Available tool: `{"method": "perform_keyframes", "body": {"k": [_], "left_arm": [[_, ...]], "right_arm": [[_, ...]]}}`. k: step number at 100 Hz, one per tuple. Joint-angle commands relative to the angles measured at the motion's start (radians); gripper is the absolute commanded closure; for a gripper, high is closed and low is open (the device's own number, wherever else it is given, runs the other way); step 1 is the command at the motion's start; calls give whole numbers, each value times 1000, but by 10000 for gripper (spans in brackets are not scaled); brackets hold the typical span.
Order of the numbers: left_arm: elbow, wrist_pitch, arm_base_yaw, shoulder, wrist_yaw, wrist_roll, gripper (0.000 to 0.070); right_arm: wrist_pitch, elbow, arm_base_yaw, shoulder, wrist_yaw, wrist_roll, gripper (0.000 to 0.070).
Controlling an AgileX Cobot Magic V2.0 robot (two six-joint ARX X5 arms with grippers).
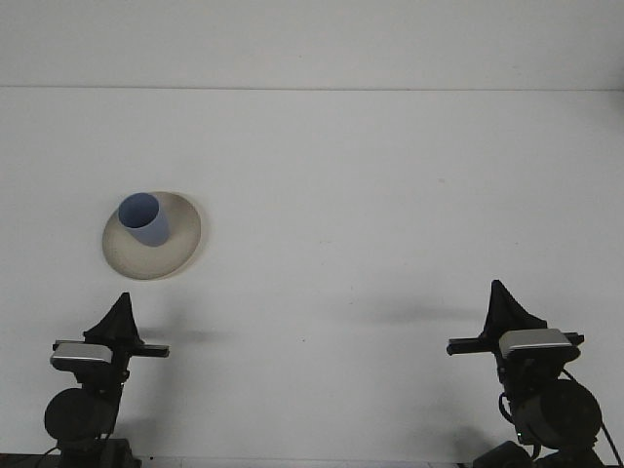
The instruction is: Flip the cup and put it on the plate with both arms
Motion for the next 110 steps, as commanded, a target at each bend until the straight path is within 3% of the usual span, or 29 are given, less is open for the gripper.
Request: {"method": "perform_keyframes", "body": {"k": [1,27,39,44,57,66,88,110], "left_arm": [[-20,17,0,-2,-8,6,687],[-20,17,0,-2,-8,6,687],[-20,17,0,-2,-8,6,687],[-20,17,0,-2,-8,6,687],[-20,17,0,-2,-8,6,687],[-20,17,0,-2,-8,6,687],[-20,17,0,-2,-8,6,687],[-20,16,0,-1,-8,6,687]], "right_arm": [[12,2,3,0,0,13,700],[11,2,3,0,1,11,700],[7,-1,-45,-1,-16,-39,700],[9,-14,-96,-6,-78,-66,700],[48,-108,-253,-63,-316,-205,700],[81,-205,-325,-130,-399,-285,700],[91,-409,-397,-298,-405,-341,700],[196,-507,-415,-294,-421,-358,700]]}}
